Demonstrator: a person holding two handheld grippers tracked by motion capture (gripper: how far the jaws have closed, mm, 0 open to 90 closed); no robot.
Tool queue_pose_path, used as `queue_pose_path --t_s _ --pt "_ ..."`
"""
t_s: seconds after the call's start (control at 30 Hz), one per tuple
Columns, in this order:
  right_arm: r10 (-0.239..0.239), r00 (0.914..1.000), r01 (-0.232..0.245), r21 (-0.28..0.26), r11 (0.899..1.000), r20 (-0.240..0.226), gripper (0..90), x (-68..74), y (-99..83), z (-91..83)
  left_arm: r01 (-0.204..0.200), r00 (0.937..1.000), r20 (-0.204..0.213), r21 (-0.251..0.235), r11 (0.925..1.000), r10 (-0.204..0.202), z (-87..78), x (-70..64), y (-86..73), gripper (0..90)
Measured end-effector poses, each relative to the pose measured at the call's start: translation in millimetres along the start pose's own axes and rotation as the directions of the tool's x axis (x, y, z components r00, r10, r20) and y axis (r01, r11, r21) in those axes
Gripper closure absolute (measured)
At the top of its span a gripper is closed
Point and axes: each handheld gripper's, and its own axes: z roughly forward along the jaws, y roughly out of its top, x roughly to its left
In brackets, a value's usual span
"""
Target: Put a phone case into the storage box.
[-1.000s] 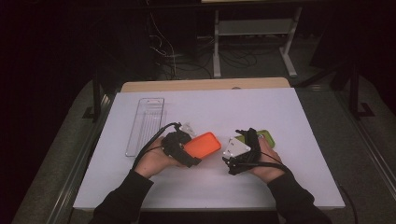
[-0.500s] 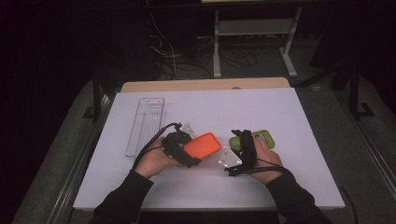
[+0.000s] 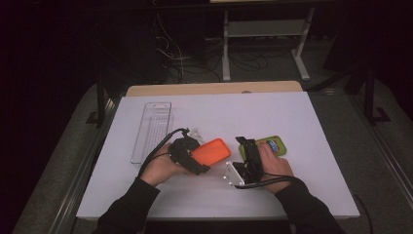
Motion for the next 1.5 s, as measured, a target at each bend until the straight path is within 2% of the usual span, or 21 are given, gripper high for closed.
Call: queue_pose_path --t_s 0.17,0.43,0.47,0.5,0.53,0.63,0.7,0.73,0.8,0.83,0.87,1.03,1.07,1.33,1.37,1.43,1.5 --pt "-0.009 0.9999 0.009 -0.010 1.000 0.007 0.4 3.4 3.4 0.6 0.009 0.9999 0.006 -0.013 0.9999 -0.009 1.2 -1.2 0.2 15.9" --pt "-0.030 0.9989 0.031 -0.024 0.999 0.035 7.4 11.3 11.9 -1.4 -0.005 0.9998 0.019 -0.017 0.9998 0.006 1.8 -5.5 2.7 15.9" --pt "-0.070 0.9966 0.072 -0.037 0.997 0.045 9.4 10.6 12.4 -1.2 -0.008 0.9998 0.018 -0.016 0.9998 0.008 1.7 -6.1 3.0 15.9" --pt "-0.069 0.9961 0.071 -0.042 0.997 0.054 11.2 11.9 13.1 -1.1 0.002 0.9998 0.020 -0.020 0.9998 -0.002 2.0 -7.6 3.4 15.9" --pt "-0.081 0.9948 0.084 -0.045 0.995 0.063 12.2 12.2 14.3 -1.3 -0.013 0.9997 0.023 -0.019 0.9997 0.013 2.1 -7.5 4.0 15.9" --pt "-0.101 0.9926 0.104 -0.038 0.994 0.067 15.6 13.5 18.4 -2.4 -0.013 0.9996 0.026 -0.020 0.9997 0.014 2.7 -10.5 5.2 15.9" --pt "-0.110 0.9920 0.112 -0.040 0.993 0.063 20.3 15.6 20.4 -2.0 -0.022 0.9994 0.028 -0.014 0.9997 0.022 2.6 -12.0 6.0 15.9" --pt "-0.122 0.9905 0.125 -0.038 0.991 0.063 21.9 16.0 21.2 -2.5 -0.013 0.9995 0.028 -0.025 0.9996 0.014 3.5 -13.3 6.1 15.9" --pt "-0.130 0.9896 0.133 -0.037 0.990 0.061 25.4 17.8 23.0 -2.7 -0.031 0.9990 0.032 -0.011 0.9995 0.031 3.1 -13.0 6.8 15.9" --pt "-0.130 0.9899 0.132 -0.040 0.990 0.057 27.5 18.4 23.6 -2.8 -0.030 0.9990 0.033 -0.012 0.9995 0.031 3.4 -13.4 6.9 15.9" --pt "-0.134 0.9894 0.136 -0.043 0.990 0.057 29.5 19.6 24.4 -3.1 -0.005 0.9994 0.034 -0.036 0.9993 0.006 5.4 -15.4 6.6 15.9" --pt "-0.156 0.9859 0.159 -0.048 0.986 0.062 38.9 24.2 25.7 -1.9 -0.006 0.9992 0.039 -0.037 0.9993 0.007 5.2 -15.9 6.8 15.9" --pt "-0.161 0.9846 0.164 -0.053 0.985 0.069 40.7 25.0 25.7 -1.4 -0.016 0.9992 0.036 -0.035 0.9992 0.017 4.9 -15.3 6.9 15.8" --pt "-0.171 0.9824 0.176 -0.064 0.982 0.075 58.3 26.4 27.2 -3.4 -0.002 0.9992 0.041 -0.038 0.9993 0.004 4.9 -15.7 6.8 15.9" --pt "-0.166 0.9825 0.172 -0.070 0.983 0.084 60.2 27.4 27.4 -3.2 0.002 0.9991 0.041 -0.054 0.9985 0.000 6.1 -15.9 6.3 15.9" --pt "-0.175 0.9808 0.181 -0.071 0.981 0.086 64.7 27.9 28.0 -3.4 -0.004 0.9992 0.040 -0.037 0.9993 0.006 4.9 -15.6 6.8 15.9" --pt "-0.189 0.9780 0.196 -0.070 0.978 0.087 69.5 29.0 28.7 -3.7 -0.003 0.9993 0.038 -0.048 0.9988 0.005 5.1 -15.1 6.4 15.8"
